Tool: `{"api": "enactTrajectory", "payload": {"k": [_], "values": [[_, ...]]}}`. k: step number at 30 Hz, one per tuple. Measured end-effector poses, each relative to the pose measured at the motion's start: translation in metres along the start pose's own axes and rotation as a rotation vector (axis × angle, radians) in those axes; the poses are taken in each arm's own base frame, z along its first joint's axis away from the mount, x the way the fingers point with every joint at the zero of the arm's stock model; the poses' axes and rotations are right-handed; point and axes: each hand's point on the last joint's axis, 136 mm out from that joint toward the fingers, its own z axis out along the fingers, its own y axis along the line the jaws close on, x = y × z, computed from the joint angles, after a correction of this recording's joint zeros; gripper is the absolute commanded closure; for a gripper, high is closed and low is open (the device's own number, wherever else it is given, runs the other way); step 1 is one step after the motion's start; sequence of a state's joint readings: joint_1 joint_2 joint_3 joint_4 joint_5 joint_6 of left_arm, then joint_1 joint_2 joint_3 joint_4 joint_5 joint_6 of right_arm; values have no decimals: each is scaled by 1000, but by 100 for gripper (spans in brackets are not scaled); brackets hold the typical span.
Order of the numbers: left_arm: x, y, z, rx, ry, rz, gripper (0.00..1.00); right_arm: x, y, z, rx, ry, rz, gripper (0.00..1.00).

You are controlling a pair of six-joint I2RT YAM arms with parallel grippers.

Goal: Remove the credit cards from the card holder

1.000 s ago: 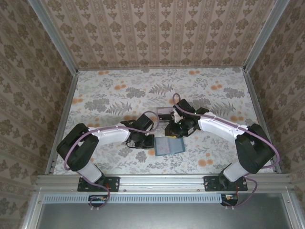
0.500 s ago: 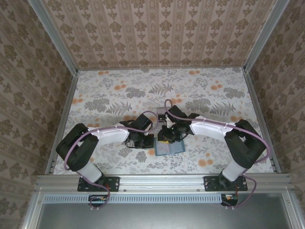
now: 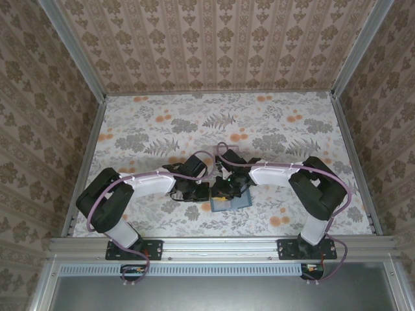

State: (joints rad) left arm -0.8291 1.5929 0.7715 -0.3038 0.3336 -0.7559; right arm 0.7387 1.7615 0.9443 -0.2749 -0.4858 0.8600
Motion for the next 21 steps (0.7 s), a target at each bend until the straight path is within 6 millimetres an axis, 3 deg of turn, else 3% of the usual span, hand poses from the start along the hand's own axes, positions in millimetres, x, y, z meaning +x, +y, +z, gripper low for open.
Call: {"api": "enactTrajectory", "payload": {"k": [11,21], "values": [[-1,1,-1,4,2,-5,94,-2,-7,-4,85,-23,-38,66],[-1,1,-1,4,2,-6,94,-4,-28,-19,276,-57,-73,54]]}}
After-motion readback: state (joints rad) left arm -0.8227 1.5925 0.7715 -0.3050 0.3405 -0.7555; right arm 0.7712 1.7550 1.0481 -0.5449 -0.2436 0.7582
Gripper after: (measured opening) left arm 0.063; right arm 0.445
